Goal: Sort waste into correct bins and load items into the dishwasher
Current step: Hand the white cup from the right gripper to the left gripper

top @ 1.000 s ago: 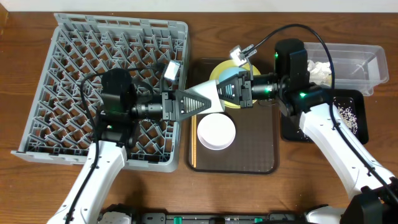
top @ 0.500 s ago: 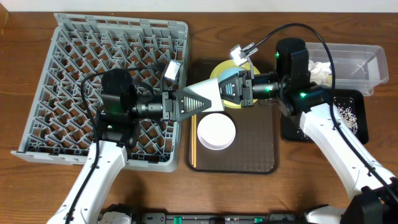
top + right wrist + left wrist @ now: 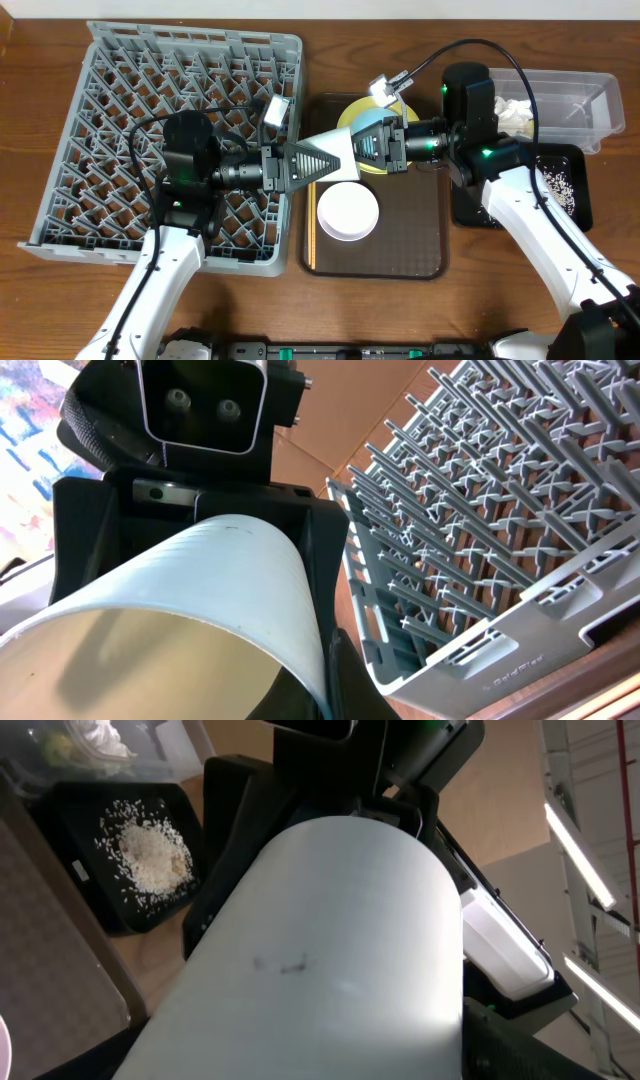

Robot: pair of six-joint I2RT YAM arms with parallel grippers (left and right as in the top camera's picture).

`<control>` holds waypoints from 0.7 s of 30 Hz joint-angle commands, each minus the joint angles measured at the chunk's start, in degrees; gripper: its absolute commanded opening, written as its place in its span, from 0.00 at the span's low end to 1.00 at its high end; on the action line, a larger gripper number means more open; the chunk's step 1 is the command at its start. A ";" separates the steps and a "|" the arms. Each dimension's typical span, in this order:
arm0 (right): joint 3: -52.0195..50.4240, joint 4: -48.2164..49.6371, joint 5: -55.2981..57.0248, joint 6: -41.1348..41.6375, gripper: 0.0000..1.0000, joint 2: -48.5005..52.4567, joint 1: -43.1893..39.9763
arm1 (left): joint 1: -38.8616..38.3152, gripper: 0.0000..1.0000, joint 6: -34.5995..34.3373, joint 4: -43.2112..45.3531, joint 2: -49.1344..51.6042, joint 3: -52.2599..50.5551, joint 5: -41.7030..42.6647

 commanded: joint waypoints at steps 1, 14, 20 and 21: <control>0.31 -0.48 0.52 -0.07 0.01 0.02 -0.28 | -0.09 0.79 0.15 1.20 -0.17 0.72 -0.81; 0.31 -0.52 0.50 -0.04 0.02 0.02 -0.28 | -0.09 0.53 4.04 1.16 -0.17 0.72 -0.85; 0.31 -0.68 0.24 -0.04 0.06 0.02 -0.28 | -0.09 0.45 9.01 1.14 -0.15 0.72 -0.87; 0.31 -0.70 0.02 -0.04 0.09 0.02 -0.37 | -0.09 0.42 10.34 1.14 -0.15 0.72 -0.92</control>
